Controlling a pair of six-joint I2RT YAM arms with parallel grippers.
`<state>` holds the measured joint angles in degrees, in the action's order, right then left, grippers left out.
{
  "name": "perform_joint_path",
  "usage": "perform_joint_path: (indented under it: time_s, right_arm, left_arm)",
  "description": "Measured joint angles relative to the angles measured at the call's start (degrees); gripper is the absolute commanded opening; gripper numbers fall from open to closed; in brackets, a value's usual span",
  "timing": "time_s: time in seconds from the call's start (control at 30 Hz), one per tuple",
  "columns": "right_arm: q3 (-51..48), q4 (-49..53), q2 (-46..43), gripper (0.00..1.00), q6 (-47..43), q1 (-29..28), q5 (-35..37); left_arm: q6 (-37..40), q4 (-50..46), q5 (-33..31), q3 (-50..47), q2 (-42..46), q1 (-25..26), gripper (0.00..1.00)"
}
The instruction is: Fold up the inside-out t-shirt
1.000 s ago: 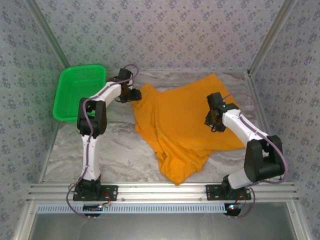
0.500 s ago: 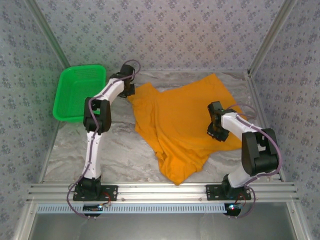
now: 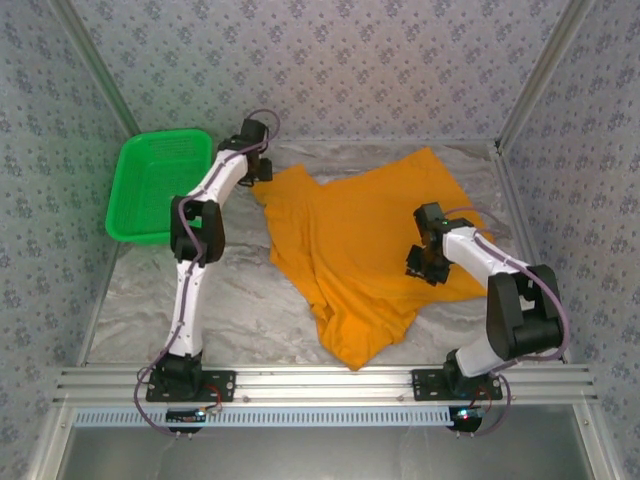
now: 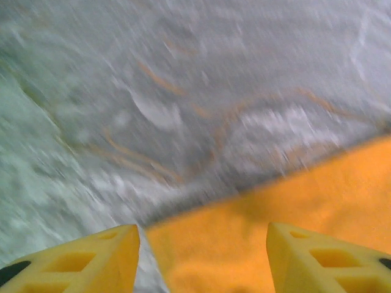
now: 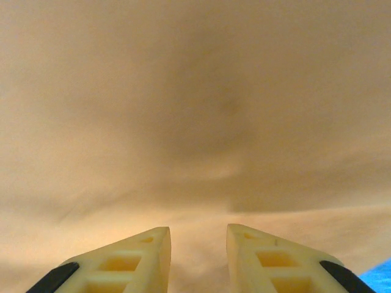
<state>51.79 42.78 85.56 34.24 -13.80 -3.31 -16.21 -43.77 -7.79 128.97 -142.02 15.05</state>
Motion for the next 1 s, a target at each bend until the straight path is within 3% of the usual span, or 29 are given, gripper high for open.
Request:
perform_joint_path:
  time_s: [0.23,0.37,0.57,0.73,0.87,1.0]
  right_arm:
    - [-0.68,-0.09,-4.57,0.36,-8.92,-13.62,-10.62]
    - [-1.99,-2.29,-2.56,0.36,-11.04,-18.27,-15.69]
    - [-0.87,-6.49,7.06,0.35,-14.73,-22.71,-20.33]
    - [5.35,-9.55,14.6,0.36,-18.95,-27.12,-22.49]
    - [9.6,-11.45,18.1,0.44,-20.5,-29.03,-23.56]
    - [10.67,-13.27,17.99,0.48,-20.61,-29.35,-24.2]
  left_arm:
    - [-6.14,2.4,8.63,-22.93,13.62,6.4,0.5]
    - [-7.04,2.56,9.66,-25.0,12.81,7.45,0.49]
    - [-6.32,-1.36,10.36,-8.81,2.64,3.32,0.51]
    - [-3.45,-4.57,8.98,6.03,-5.51,0.83,0.62]
    - [-1.7,-6.21,8.41,10.8,-7.72,-0.13,0.63]
    - [-0.26,-6.23,9.44,8.72,-5.95,-0.17,0.62]
